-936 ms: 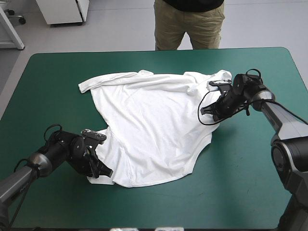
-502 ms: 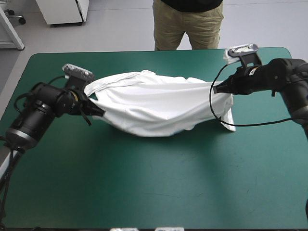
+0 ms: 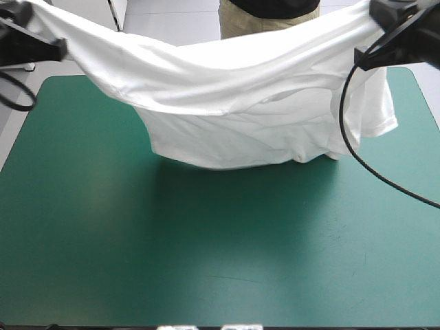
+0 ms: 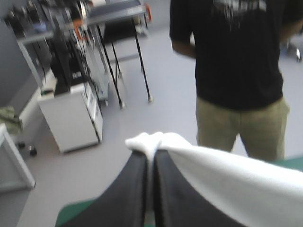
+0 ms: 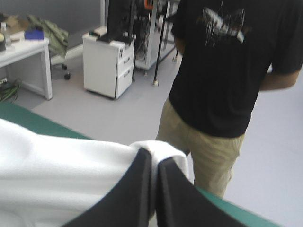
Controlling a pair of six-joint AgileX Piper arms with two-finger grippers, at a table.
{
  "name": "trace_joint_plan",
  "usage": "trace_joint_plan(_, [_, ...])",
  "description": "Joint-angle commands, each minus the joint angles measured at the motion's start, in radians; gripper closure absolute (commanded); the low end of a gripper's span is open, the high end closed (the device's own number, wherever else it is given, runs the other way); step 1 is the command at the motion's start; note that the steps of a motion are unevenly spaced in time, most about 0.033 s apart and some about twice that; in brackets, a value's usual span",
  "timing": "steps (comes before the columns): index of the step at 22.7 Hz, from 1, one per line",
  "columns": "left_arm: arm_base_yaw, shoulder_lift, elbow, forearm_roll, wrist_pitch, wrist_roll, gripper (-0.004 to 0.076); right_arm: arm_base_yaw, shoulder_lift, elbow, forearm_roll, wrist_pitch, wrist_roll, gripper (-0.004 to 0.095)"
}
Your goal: Fold the cloth
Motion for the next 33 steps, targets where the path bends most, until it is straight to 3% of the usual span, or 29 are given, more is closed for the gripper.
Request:
trace_joint_plan(1, [-0.005, -0.031, -0.193, 0.020, -0.085, 0.007, 0.0733, -0.011, -0.026, -0.146, 0.018, -0.070, -0.033, 0.0912])
trace_joint_plan(4, [-0.005, -0.031, -0.350, -0.040, -0.119, 0.076, 0.0733, -0.011, -0.026, -0.323, 0.023, -0.029, -0.046, 0.0911])
trace_joint_plan(10, [-0.005, -0.031, -0.447, -0.073, -0.095, 0.106, 0.0733, -0.011, -0.050, -0.562, 0.002, 0.142, 0.008, 0.0911])
trace_joint_plan(13, [-0.005, -0.031, -0.386, -0.043, -0.004, 0.106, 0.0733, -0.011, -0.055, -0.481, -0.001, 0.168, 0.015, 0.0911])
trace_joint_plan(17, [-0.005, -0.031, -0.104, 0.073, 0.048, 0.049, 0.0733, -0.011, -0.025, -0.164, -0.001, 0.131, 0.005, 0.0911])
trace_joint_plan(21, [-0.005, 0.011, 0.240, 0.073, -0.081, 0.023, 0.0733, -0.011, 0.075, 0.123, 0.008, -0.060, -0.020, 0.0921])
trace_joint_plan(23, [-0.005, 0.042, 0.334, 0.094, -0.145, 0.004, 0.0733, -0.011, 0.127, 0.165, 0.015, -0.095, -0.029, 0.0925])
trace_joint_plan(26, [-0.004, 0.139, 0.482, 0.212, -0.302, -0.162, 0.0733, -0.011, 0.282, 0.177, 0.015, -0.143, -0.041, 0.0926])
trace_joint_plan(33, [0.051, 0.366, 0.518, 0.291, -0.532, -0.326, 0.0733, -0.011, 0.558, 0.145, 0.017, -0.284, -0.053, 0.0925])
